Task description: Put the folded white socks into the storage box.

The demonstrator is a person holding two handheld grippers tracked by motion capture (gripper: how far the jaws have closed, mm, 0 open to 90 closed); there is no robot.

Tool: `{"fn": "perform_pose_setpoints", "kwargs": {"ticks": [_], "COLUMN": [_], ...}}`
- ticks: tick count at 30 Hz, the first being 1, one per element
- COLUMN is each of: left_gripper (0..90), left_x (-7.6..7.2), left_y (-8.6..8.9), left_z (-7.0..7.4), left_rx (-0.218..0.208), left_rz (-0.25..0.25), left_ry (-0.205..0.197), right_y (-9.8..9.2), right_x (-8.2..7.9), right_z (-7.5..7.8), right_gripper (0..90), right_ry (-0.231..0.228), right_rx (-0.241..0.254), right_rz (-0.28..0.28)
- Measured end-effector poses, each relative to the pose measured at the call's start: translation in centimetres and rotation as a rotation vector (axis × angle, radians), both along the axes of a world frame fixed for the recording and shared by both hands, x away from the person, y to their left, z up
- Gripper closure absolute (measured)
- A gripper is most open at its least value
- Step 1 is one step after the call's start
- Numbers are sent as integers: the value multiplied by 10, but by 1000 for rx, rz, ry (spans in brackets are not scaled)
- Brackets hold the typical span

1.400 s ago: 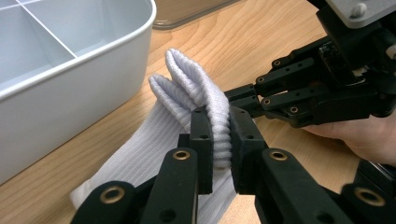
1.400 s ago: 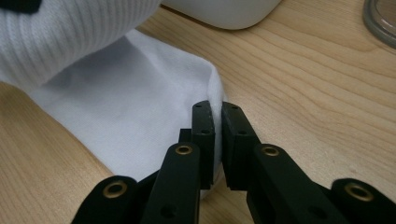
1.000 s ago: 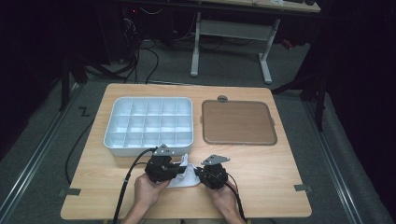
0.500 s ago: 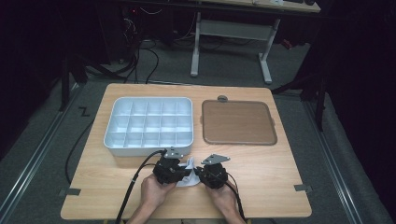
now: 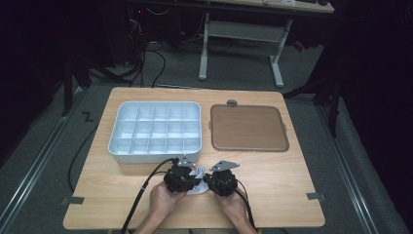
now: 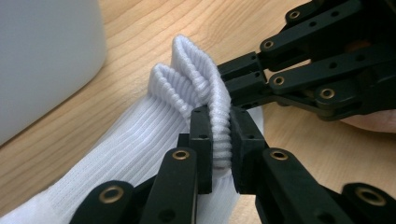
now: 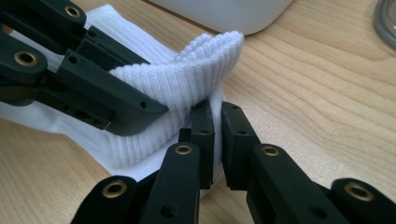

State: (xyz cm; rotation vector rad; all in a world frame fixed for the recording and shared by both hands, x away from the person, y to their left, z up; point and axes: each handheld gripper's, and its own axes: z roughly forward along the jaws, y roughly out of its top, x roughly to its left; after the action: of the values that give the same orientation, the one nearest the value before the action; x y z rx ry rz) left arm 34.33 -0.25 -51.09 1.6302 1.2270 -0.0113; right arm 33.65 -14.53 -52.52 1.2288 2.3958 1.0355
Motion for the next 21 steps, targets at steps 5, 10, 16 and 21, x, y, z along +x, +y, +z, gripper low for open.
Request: {"fn": "perform_pose_setpoints", "kwargs": {"ticks": [5, 10, 16, 21], "left_gripper": [810, 805, 755, 644], "left_x": [4, 5, 4, 4], "left_y": [2, 3, 5, 14], "left_z": [-4, -5, -1, 9], "left_rx": [-23, -30, -39, -98], "left_rz": [18, 15, 24, 32], "left_ry": [24, 41, 30, 24], "right_y": [2, 2, 1, -2], "right_x": [2, 2, 2, -2], "right_z": [0, 0, 1, 7], "right_gripper": [851, 843, 768, 707], "right_ry": [-7, -24, -26, -56], "right_rx": [-11, -35, -40, -36], "right_rz": [0, 17, 5, 7]}}
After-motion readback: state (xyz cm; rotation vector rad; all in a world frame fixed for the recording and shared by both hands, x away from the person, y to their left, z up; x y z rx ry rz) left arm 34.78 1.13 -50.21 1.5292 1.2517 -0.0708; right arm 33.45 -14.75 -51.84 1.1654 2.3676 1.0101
